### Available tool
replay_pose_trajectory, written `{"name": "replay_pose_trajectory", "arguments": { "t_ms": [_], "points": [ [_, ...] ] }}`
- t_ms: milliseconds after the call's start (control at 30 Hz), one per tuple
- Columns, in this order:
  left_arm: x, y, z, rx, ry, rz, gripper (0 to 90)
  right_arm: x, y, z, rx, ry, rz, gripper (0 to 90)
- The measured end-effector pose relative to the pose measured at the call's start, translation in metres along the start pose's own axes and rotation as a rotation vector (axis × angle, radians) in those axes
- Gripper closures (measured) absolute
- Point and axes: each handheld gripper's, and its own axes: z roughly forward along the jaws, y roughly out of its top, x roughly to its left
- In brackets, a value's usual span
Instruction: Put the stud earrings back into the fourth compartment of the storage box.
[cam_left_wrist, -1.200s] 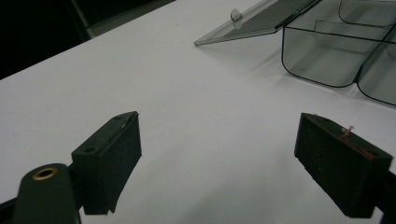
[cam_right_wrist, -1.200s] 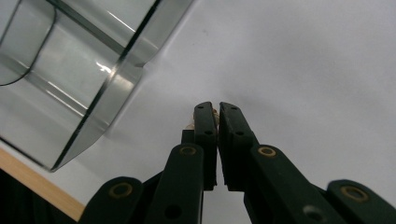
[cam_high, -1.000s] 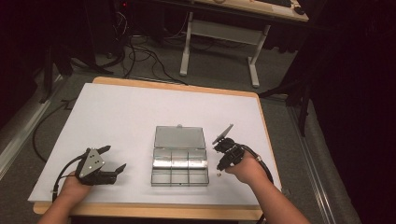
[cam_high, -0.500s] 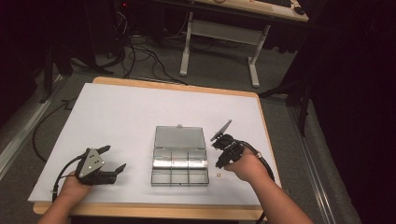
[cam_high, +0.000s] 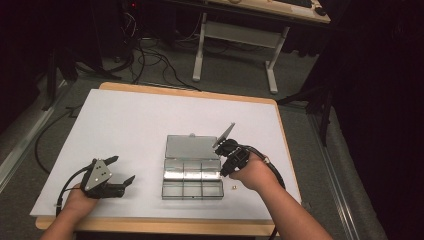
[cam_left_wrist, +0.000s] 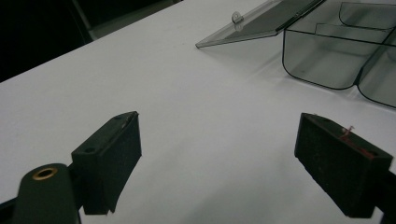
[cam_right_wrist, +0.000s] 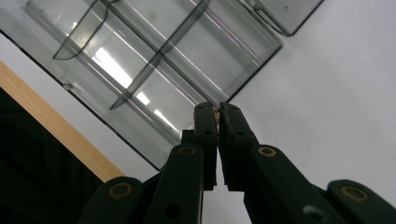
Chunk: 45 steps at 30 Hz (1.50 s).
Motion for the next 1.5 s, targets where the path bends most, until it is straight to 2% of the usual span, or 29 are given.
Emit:
{"name": "replay_pose_trajectory", "arguments": {
  "t_ms": [100, 133, 167, 233, 267, 300, 333, 433, 467, 533, 567, 600, 667, 700, 733, 767, 900, 1100, 1500],
  "points": [
    [0.0, 0.0, 0.0, 0.001, -0.001, -0.001, 15.1, 0.004, 0.004, 0.002, 0.003, 0.003, -0.017, 87.2],
    [0.0, 0.0, 0.0, -0.001, 0.002, 0.0, 15.1, 0.007, 0.007, 0.003, 0.002, 0.002, -0.039, 87.2],
    [0.0, 0.0, 0.0, -0.003, 0.003, 0.001, 15.1, 0.01, 0.008, 0.004, 0.005, 0.008, -0.024, 87.2],
    [0.0, 0.0, 0.0, -0.003, 0.001, 0.003, 15.1, 0.012, 0.009, 0.004, 0.008, 0.005, -0.029, 87.2],
    [0.0, 0.0, 0.0, 0.0, -0.003, 0.002, 15.1, 0.013, 0.012, 0.006, 0.004, 0.002, -0.066, 87.2],
    [0.0, 0.0, 0.0, 0.003, -0.005, -0.003, 15.1, 0.02, 0.015, 0.007, 0.021, 0.003, -0.044, 87.2],
    [0.0, 0.0, 0.0, 0.003, -0.006, -0.006, 15.1, 0.02, 0.017, 0.009, 0.012, 0.006, -0.086, 87.2],
    [0.001, 0.0, 0.0, 0.002, -0.008, -0.008, 15.1, 0.025, 0.021, 0.01, 0.012, 0.016, -0.096, 87.2],
    [0.001, 0.0, 0.0, 0.0, -0.008, -0.009, 15.1, 0.028, 0.023, 0.011, 0.018, 0.014, -0.095, 87.2],
    [0.0, 0.0, 0.0, -0.003, -0.006, -0.003, 15.1, 0.033, 0.028, 0.015, 0.016, 0.013, -0.125, 87.2],
    [0.0, 0.0, 0.0, -0.003, -0.007, 0.0, 15.1, 0.038, 0.03, 0.017, 0.026, 0.015, -0.109, 87.2],
    [0.0, 0.0, 0.0, -0.004, -0.007, 0.002, 15.1, 0.04, 0.033, 0.019, 0.021, 0.016, -0.134, 87.2],
    [0.0, 0.0, 0.0, -0.003, -0.009, 0.001, 15.1, 0.046, 0.036, 0.021, 0.026, 0.025, -0.131, 87.2],
    [0.0, 0.0, 0.0, -0.003, -0.009, -0.001, 15.1, 0.05, 0.039, 0.023, 0.026, 0.026, -0.15, 87.2],
    [0.001, 0.0, 0.0, -0.003, -0.01, -0.003, 15.1, 0.052, 0.041, 0.024, 0.029, 0.029, -0.168, 87.1],
    [0.001, 0.0, 0.0, -0.001, -0.012, -0.005, 15.1, 0.055, 0.043, 0.025, 0.027, 0.031, -0.161, 87.1],
    [0.002, 0.0, 0.0, 0.004, -0.016, -0.008, 15.1, 0.06, 0.051, 0.029, 0.015, 0.04, -0.185, 87.2],
    [0.002, 0.0, 0.001, 0.004, -0.02, -0.015, 15.1, 0.072, 0.06, 0.038, 0.029, 0.036, -0.232, 87.1],
    [0.002, 0.0, 0.001, -0.002, -0.024, -0.018, 15.1, 0.105, 0.078, 0.054, 0.04, 0.056, -0.312, 87.0]
  ]
}}
